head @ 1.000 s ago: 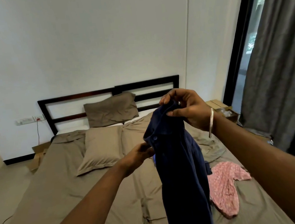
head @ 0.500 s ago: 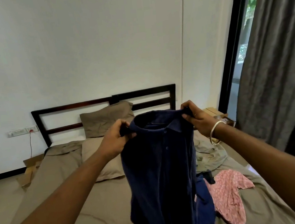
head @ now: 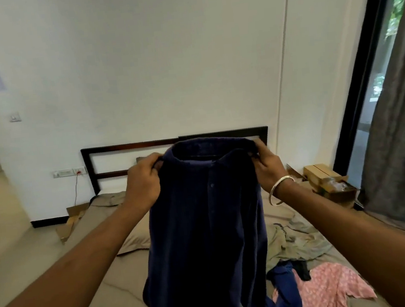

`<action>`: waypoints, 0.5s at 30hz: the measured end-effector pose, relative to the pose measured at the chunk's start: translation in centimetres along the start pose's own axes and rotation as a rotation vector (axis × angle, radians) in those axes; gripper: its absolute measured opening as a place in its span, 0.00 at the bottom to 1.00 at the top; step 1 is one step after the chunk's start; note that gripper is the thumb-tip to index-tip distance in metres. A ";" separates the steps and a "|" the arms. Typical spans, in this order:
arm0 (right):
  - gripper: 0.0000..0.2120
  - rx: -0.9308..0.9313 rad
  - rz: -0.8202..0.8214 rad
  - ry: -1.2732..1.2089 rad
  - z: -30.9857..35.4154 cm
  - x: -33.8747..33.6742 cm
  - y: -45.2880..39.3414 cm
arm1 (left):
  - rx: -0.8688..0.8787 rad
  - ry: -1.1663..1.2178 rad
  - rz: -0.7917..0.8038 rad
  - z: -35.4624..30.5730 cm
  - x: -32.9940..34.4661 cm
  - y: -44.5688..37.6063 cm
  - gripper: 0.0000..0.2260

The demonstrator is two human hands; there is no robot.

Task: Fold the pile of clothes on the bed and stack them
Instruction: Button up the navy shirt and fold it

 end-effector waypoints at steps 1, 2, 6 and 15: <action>0.08 0.006 -0.004 -0.028 0.1 -0.2 -0.3 | -0.033 0.017 -0.034 -0.4 0.0 0.2 0.10; 0.06 0.025 0.022 -0.096 0.0 0.0 -0.6 | -0.056 0.035 -0.034 -0.6 0.1 0.3 0.10; 0.12 -0.035 0.266 0.010 -1.1 -1.9 -2.1 | -0.009 -0.133 0.226 -2.1 1.9 1.0 0.07; 0.05 -0.163 0.256 0.004 -3.2 -4.4 0.3 | 0.072 -0.465 -0.044 -2.6 2.0 4.2 0.10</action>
Point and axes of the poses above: each hand's wrist, its own y-axis away from the middle knuckle, its own x-axis out of the palm, z = x × y, the point moved 9 cm from there along -y, towards the middle knuckle, and after that the axes turned 12 degrees about -x, right-handed, at the moved point
